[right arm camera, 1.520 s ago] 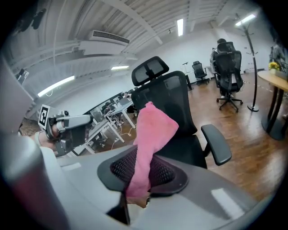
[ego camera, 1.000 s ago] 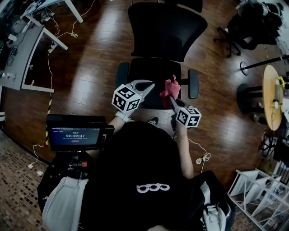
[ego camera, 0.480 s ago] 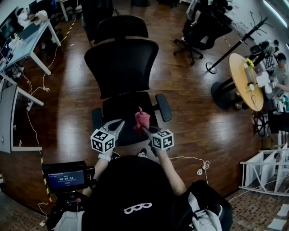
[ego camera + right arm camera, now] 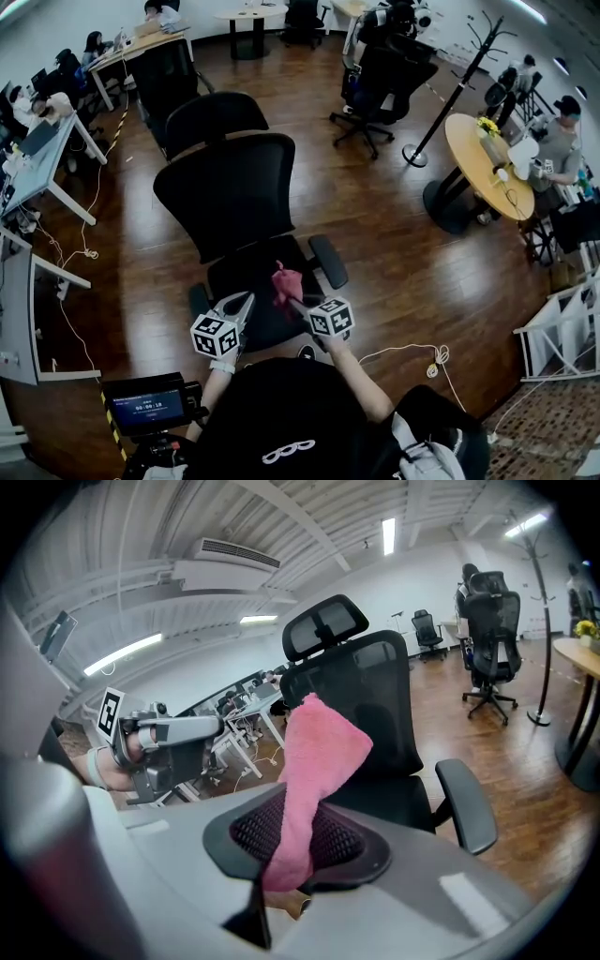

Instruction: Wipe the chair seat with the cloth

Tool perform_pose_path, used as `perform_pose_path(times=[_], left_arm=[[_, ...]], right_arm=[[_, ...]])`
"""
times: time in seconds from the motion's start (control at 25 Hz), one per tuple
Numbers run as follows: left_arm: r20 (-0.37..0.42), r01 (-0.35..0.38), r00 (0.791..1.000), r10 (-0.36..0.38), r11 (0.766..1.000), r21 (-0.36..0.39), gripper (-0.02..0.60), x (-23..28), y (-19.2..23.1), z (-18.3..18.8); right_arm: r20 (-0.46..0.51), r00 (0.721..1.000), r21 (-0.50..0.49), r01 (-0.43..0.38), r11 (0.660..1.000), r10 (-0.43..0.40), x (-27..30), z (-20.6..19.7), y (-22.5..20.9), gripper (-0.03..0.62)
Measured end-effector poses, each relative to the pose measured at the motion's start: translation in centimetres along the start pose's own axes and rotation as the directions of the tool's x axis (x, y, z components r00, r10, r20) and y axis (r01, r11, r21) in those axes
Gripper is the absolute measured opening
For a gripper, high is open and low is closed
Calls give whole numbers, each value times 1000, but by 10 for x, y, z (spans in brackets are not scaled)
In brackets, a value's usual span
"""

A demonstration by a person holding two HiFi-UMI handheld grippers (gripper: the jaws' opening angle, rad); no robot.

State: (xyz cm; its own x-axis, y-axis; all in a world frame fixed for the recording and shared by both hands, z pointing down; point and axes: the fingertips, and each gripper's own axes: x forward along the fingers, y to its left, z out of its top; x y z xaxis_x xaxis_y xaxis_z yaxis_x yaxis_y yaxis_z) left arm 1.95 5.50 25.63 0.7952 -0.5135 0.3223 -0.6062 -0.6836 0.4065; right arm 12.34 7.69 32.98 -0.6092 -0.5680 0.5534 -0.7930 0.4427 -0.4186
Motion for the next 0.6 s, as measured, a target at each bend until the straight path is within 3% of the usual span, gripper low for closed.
perform_pose_path(times=[0.32, 0.6], left_arm=[[-5, 17, 1000, -17, 999, -30, -8, 12, 12, 1], [14, -16, 1000, 17, 998, -56, -9, 13, 17, 1]], right_arm=[[-2, 1000, 6, 11, 1000, -11, 9, 5, -10, 64], [-7, 1000, 0, 10, 1000, -10, 8, 8, -12, 64]])
